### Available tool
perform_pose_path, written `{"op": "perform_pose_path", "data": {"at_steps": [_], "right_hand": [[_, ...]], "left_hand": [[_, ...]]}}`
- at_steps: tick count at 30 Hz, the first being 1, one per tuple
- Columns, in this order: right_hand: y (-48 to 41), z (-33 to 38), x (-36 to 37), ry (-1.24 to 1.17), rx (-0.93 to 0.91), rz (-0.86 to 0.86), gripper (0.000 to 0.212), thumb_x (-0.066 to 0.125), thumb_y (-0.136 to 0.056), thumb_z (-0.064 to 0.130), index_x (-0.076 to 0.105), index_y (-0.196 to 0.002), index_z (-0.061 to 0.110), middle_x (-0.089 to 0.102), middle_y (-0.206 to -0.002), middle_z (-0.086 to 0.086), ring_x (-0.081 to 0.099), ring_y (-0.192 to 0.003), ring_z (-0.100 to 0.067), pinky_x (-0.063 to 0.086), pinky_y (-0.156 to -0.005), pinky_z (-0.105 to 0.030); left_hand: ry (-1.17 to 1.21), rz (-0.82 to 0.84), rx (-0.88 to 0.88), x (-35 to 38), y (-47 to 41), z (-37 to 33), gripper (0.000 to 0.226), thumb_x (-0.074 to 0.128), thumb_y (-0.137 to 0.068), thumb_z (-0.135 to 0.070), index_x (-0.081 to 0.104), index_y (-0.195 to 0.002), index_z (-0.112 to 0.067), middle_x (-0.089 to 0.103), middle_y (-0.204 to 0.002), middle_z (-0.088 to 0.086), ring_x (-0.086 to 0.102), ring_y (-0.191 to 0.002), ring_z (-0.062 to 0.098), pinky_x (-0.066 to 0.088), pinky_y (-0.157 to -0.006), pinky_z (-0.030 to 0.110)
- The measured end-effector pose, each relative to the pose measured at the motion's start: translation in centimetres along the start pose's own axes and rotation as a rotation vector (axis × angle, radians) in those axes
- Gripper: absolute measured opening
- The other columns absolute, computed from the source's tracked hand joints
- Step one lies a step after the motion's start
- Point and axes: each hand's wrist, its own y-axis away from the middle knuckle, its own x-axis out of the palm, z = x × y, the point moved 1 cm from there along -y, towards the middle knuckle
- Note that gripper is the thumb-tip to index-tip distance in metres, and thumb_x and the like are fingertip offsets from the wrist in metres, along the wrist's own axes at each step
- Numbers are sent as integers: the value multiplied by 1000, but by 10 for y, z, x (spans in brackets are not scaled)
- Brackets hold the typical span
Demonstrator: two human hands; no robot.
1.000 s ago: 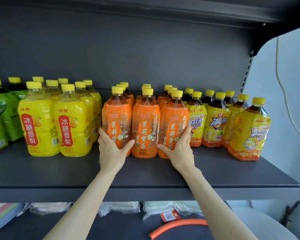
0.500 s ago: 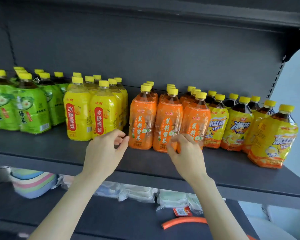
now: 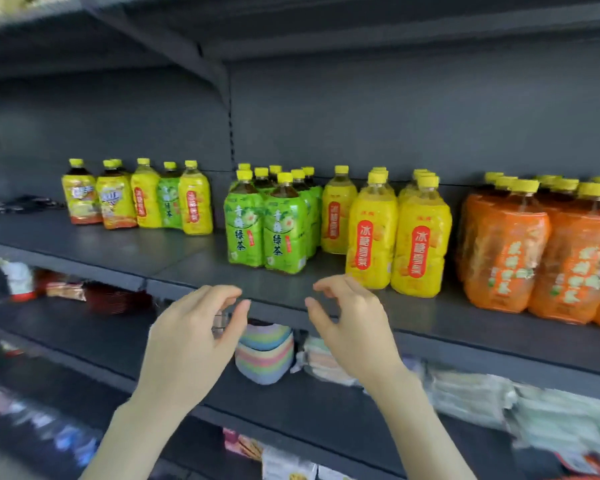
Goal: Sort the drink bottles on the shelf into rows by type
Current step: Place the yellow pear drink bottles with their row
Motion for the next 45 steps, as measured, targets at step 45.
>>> {"op": "perform_pose_path", "data": {"at_steps": [45], "right_hand": [[-411,97,487,381,299,-217,57,68,-85,34,49,-131,7,41,-138,-15,32,-125,-37,33,-99,-44]], "left_hand": [[96,91,-91,132,-344,610,69,65,-83,-35,38,-134,3,38,-140,24,37,-128,40,34,-101,47]]}}
